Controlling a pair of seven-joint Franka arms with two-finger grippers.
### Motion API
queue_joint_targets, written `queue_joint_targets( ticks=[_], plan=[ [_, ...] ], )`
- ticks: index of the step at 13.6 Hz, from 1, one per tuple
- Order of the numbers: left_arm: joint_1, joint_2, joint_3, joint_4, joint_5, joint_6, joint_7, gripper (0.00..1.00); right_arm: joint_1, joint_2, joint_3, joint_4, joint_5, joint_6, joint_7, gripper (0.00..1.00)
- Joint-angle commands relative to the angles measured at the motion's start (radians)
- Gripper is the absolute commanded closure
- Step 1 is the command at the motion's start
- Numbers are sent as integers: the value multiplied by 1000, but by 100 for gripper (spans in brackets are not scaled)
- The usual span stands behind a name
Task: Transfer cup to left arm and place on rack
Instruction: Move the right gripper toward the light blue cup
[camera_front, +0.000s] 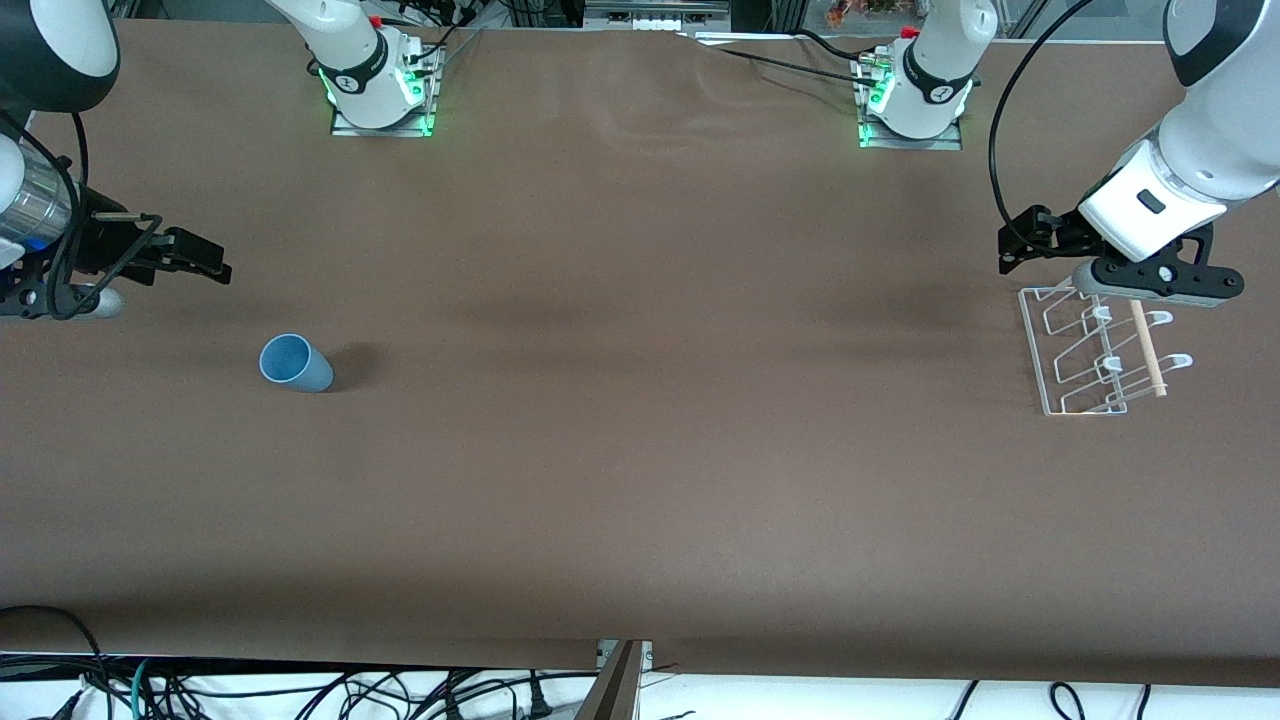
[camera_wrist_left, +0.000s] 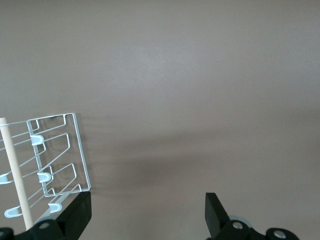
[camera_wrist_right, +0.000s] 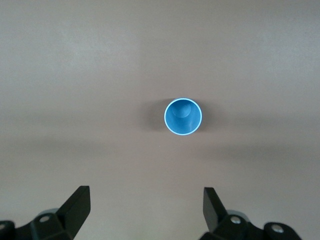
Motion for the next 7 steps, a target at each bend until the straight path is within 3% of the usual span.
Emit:
queue_joint_targets(
  ticks=[1, 7],
  plan=[
    [2, 14, -1, 27, -11, -6, -8, 0, -14, -8, 13, 1, -10, -37, 2, 1],
    [0, 14, -1, 27, -11, -6, -8, 0, -14, 16, 13, 44, -11, -42, -5, 1]
  ],
)
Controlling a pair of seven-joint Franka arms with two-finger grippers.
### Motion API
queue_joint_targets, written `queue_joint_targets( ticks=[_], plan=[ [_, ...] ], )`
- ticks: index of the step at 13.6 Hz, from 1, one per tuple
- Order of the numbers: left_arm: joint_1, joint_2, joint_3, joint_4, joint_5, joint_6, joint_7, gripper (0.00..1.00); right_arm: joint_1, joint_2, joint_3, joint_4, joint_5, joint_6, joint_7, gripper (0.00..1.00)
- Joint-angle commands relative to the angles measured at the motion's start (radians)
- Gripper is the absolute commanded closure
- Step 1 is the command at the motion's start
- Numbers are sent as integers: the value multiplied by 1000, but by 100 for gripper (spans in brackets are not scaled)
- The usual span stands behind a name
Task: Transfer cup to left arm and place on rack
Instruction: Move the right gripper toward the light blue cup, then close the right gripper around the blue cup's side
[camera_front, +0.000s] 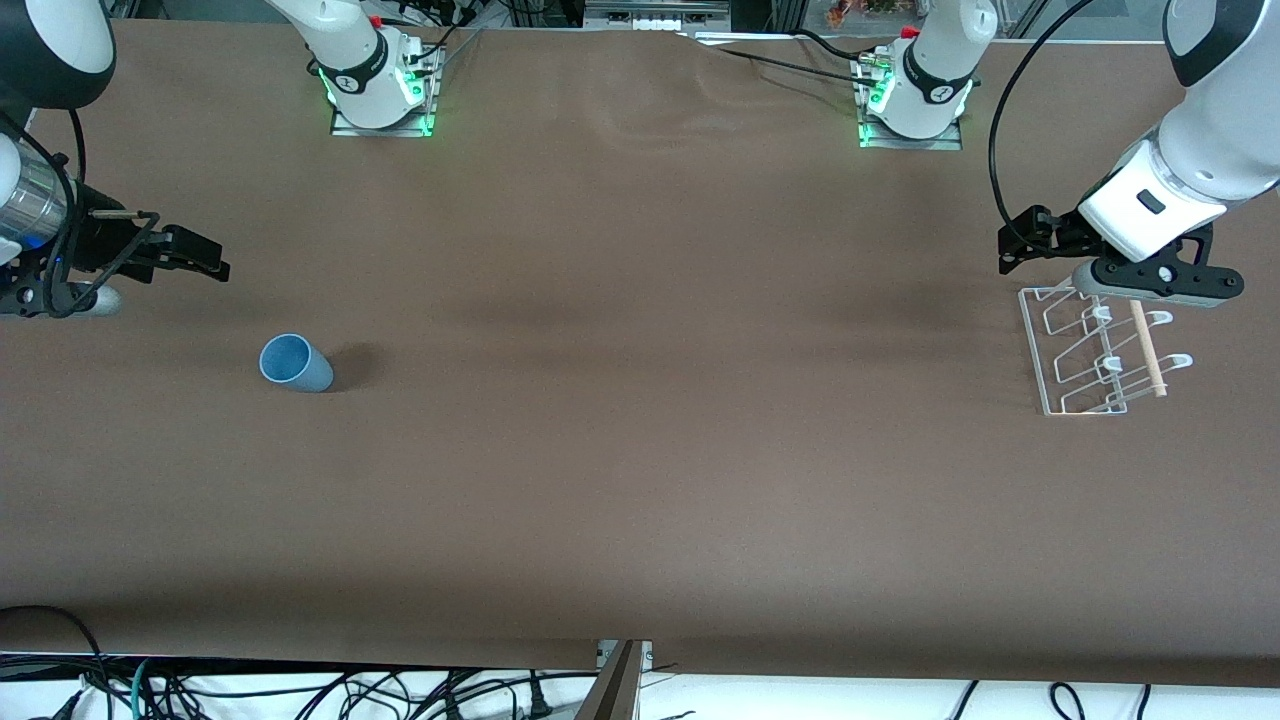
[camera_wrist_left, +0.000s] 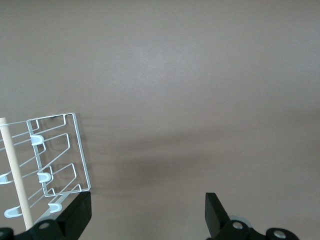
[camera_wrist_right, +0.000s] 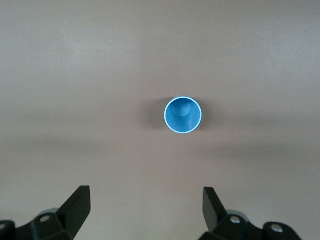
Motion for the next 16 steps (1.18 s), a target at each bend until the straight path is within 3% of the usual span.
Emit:
queue_joint_targets(
  ticks=[1, 4, 9, 13, 16],
  plan=[
    [0, 13, -1, 27, -11, -6, -8, 0, -14, 14, 13, 27, -11, -27, -7, 0],
    [0, 13, -1, 27, -11, -6, -8, 0, -16, 71, 11, 26, -14, -7, -18, 0],
    [2, 13, -1, 27, -11, -6, -8, 0, -14, 247, 11, -29, -14, 169, -50, 1],
    [0, 13, -1, 27, -11, -6, -8, 0, -31, 260, -11, -31, -65, 174, -111, 1],
    [0, 13, -1, 27, -11, -6, -8, 0, -74, 322, -15, -36, -86, 214, -169, 1]
  ],
)
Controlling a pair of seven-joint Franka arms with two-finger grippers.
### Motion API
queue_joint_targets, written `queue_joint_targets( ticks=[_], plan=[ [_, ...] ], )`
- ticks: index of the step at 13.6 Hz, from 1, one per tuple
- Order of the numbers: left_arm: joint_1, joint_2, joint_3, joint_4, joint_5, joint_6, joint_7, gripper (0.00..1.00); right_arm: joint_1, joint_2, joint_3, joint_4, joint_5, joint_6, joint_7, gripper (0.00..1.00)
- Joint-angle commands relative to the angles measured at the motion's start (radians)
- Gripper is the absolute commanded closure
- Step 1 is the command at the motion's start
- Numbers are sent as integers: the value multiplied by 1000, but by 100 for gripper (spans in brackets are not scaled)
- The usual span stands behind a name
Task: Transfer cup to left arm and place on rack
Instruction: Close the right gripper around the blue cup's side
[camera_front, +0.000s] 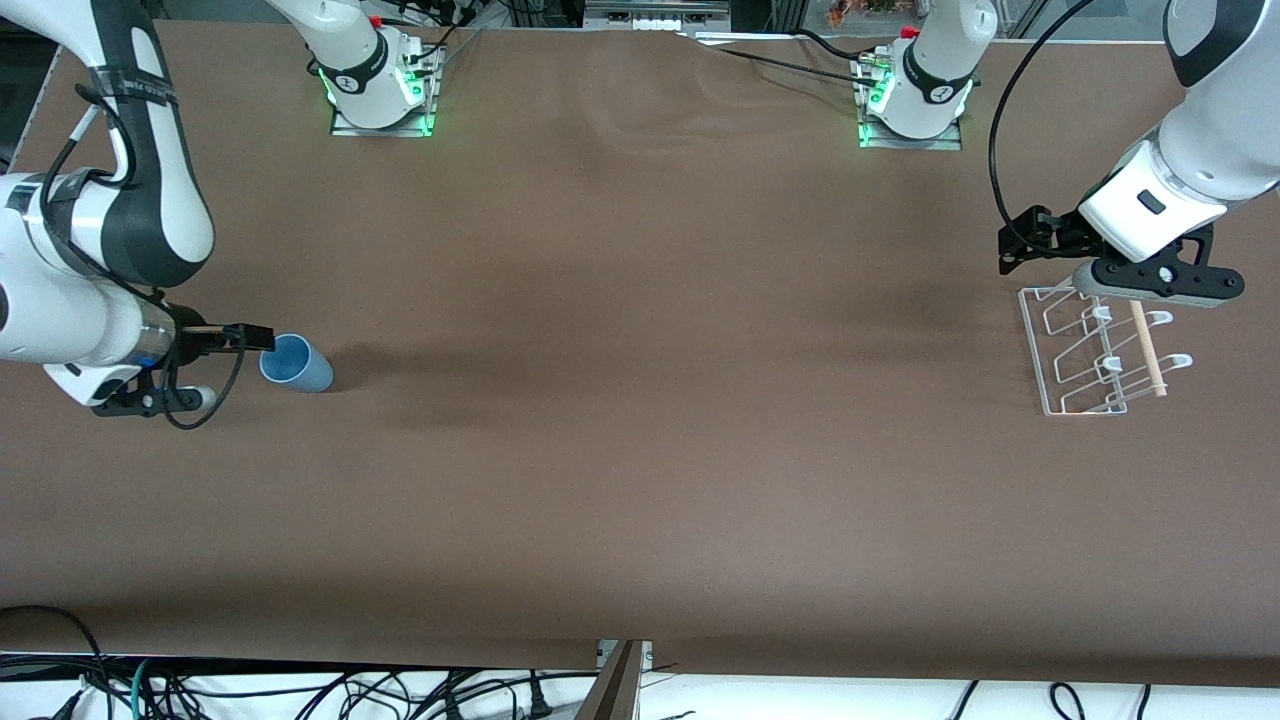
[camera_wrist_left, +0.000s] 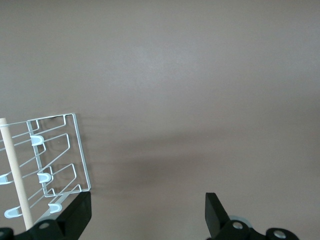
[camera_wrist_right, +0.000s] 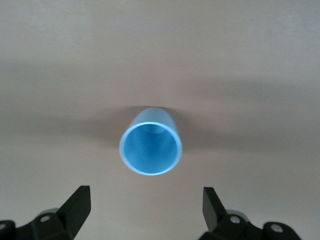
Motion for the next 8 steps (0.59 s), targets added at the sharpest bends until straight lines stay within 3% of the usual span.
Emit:
queue_joint_targets(
  ticks=[1, 8],
  plan=[
    [0, 12, -1, 25, -11, -6, -8, 0, -48, 56, 8, -8, -19, 41, -64, 1],
    [0, 12, -1, 25, -10, -6, -7, 0, -62, 110, 8, -65, -16, 177, -87, 1]
  ],
)
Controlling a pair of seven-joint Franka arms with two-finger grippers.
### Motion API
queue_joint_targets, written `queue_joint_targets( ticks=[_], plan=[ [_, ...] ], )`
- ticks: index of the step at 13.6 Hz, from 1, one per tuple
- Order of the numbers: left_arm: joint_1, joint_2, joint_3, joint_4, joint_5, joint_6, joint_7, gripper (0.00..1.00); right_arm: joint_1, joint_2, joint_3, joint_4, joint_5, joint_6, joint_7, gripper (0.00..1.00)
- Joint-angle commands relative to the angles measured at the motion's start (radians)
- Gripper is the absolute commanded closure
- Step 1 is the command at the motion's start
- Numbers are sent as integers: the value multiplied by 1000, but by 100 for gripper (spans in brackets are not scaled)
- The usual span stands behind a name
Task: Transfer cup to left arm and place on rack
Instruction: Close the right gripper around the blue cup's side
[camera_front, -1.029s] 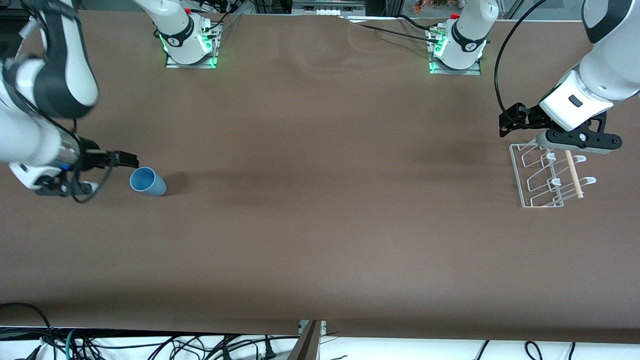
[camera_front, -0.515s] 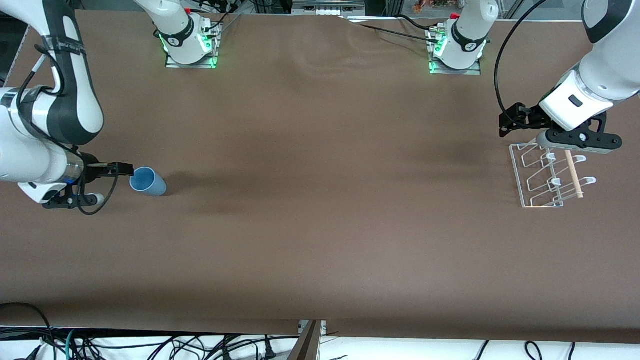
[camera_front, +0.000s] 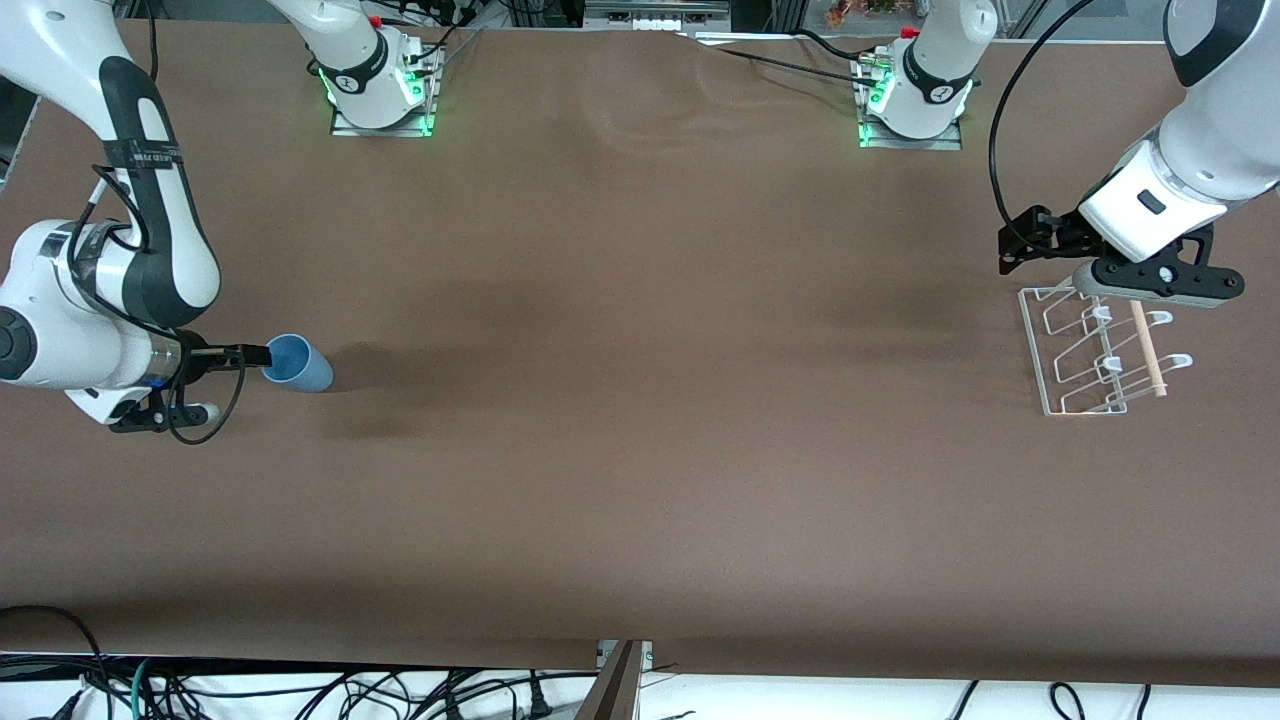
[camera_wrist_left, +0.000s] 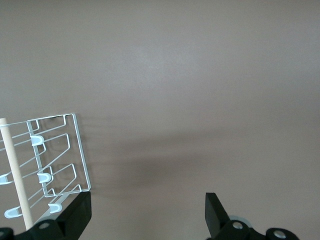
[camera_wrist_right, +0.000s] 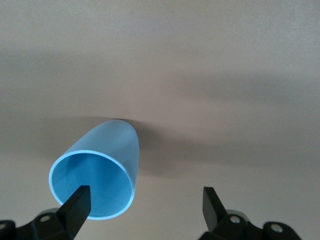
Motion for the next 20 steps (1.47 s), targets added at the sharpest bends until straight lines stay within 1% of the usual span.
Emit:
queue_joint_targets(
  ticks=[1, 3, 4, 5, 6, 7, 9, 10, 12, 15, 17, 19, 20],
  plan=[
    [0, 12, -1, 25, -11, -6, -7, 0, -5, 14, 8, -24, -13, 43, -14, 1],
    [0, 12, -1, 25, -11, -6, -7, 0, -4, 20, 10, -56, -13, 92, -12, 2],
    [0, 12, -1, 25, -11, -6, -7, 0, -2, 22, 10, -76, -12, 120, -9, 9],
    [0, 12, -1, 25, -10, -7, -7, 0, -2, 22, 10, -92, -12, 138, -9, 9],
    [0, 12, -1, 25, -11, -7, -5, 0, -2, 22, 10, -102, -13, 150, -5, 15],
    [0, 12, -1, 25, -10, -7, -5, 0, -2, 23, 10, -106, -13, 152, -5, 30],
    [0, 12, -1, 25, -11, -7, -5, 0, -2, 23, 10, -104, -9, 143, -3, 86],
    [0, 12, -1, 25, -10, -7, -5, 0, -2, 23, 11, -104, -7, 140, -2, 100],
    [0, 12, -1, 25, -10, -7, -5, 0, -1, 22, 16, -102, -5, 126, 6, 100],
    [0, 12, -1, 25, -10, -7, -5, 0, 8, 16, 22, -87, 1, 53, 9, 100],
    [0, 12, -1, 25, -11, -7, -5, 0, 19, 10, 24, -47, 5, -30, 17, 100],
    [0, 12, -1, 25, -14, -7, -4, 0, 31, 10, 37, 29, 17, -153, 57, 100],
    [0, 12, -3, 25, -19, -7, -2, 0, 36, 10, 47, 70, 40, -219, 78, 100]
  ],
)
